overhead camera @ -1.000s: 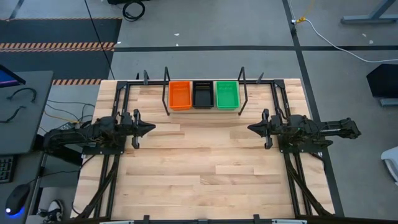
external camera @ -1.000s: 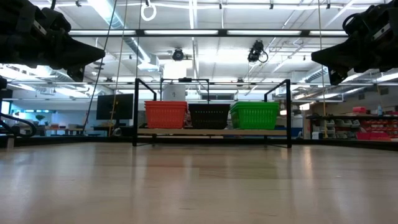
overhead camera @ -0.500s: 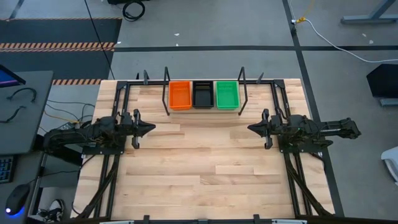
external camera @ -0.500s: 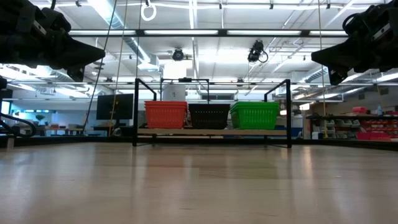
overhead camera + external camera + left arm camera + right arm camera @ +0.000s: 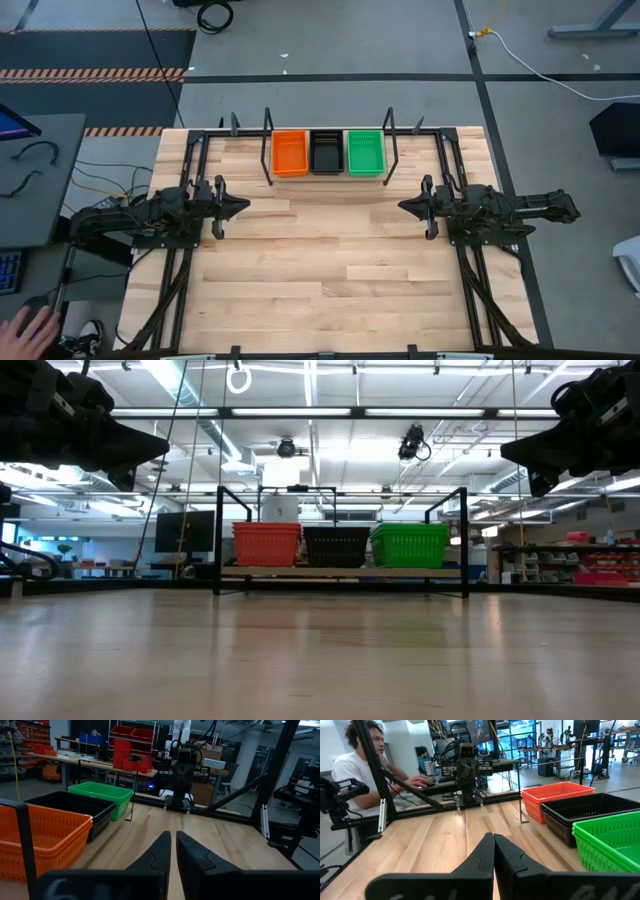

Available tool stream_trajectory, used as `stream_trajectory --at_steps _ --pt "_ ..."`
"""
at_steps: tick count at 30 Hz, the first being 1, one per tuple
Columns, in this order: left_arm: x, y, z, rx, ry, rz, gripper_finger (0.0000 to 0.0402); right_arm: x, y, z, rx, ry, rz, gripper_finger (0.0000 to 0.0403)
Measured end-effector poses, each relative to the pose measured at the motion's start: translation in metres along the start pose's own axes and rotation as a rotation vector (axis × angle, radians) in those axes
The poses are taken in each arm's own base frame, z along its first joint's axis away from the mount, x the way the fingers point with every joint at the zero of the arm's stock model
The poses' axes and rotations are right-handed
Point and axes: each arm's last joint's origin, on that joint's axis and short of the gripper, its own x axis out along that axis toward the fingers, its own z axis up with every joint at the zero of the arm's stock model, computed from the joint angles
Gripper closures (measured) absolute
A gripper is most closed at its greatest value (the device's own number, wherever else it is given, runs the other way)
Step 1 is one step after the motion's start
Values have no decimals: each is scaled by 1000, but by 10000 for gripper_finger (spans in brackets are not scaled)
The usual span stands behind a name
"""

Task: Stack baskets on shelf by color
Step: Return to Home Position

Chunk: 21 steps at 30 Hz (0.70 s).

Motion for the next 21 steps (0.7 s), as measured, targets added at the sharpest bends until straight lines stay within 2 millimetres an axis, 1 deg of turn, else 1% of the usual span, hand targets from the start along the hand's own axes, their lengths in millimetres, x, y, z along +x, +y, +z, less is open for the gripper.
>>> stream_trajectory --at_steps 11,21 --pt "0 0 0 0 0 0 378 0 0 0 0 0 -1 398" --pt "0 0 0 0 0 0 366 0 0 0 0 0 0 398"
